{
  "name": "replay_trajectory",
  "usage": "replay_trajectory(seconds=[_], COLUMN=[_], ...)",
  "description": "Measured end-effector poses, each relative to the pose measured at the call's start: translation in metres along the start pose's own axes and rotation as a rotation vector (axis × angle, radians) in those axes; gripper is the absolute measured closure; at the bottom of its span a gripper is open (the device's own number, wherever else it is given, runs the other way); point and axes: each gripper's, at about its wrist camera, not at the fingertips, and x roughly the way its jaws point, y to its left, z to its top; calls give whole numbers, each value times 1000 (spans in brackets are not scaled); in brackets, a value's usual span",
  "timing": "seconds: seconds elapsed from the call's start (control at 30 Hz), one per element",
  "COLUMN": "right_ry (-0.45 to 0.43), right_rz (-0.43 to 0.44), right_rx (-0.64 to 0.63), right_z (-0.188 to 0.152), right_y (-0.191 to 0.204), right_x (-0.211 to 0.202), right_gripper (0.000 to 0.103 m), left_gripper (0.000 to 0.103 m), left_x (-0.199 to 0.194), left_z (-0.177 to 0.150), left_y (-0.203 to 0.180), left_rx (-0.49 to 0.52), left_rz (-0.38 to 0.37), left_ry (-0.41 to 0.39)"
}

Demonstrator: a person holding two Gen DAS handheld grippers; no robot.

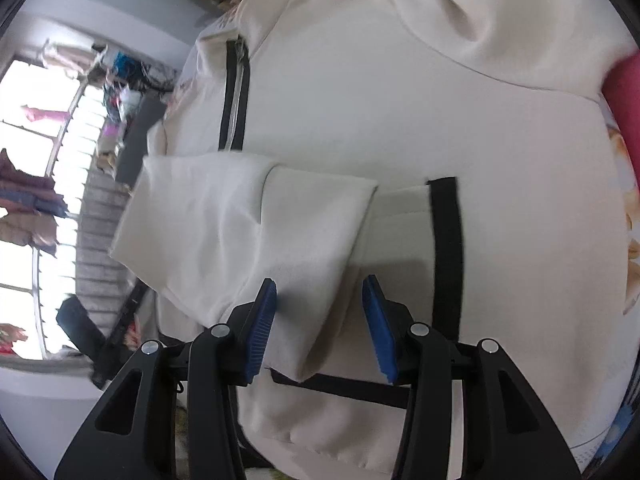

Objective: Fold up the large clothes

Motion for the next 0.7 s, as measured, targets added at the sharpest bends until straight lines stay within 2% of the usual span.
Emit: replay_trajectory(seconds=[0.07, 0.13, 0.2, 0.37, 0.47, 0.57, 0.63, 0.7], right_ry=[-5, -11, -11, -49, -154, -343, -461, -574], right_rz=[-32, -69, -95, -128, -106, -40, -13, -27], right_rx=[-26, -45, -66, -149, -243, -375, -445, -494], right_z=[0, 1, 1, 19, 55, 84, 85, 82], right_y=[5, 10, 14, 39, 82, 148, 173, 181], right_x=[4, 5, 6, -3, -30, -85, -117, -142], right_gripper=[62, 75, 96, 98, 98, 98, 98, 98], left_gripper=[59, 59, 59, 59, 59, 59, 59, 59], left_x=[-1, 0, 1, 5, 4, 4, 3, 1], left_z=[3, 8, 11, 12, 11, 11, 10, 9], left_y=[1, 2, 4, 11, 12, 11, 12, 14], left_rx=[-2, -5, -13, -40, -42, -46, -51, -56], left_rz=[13, 36, 57, 67, 69, 77, 78, 82], left_ry=[-5, -2, -1, 2, -7, -15, -20, -24])
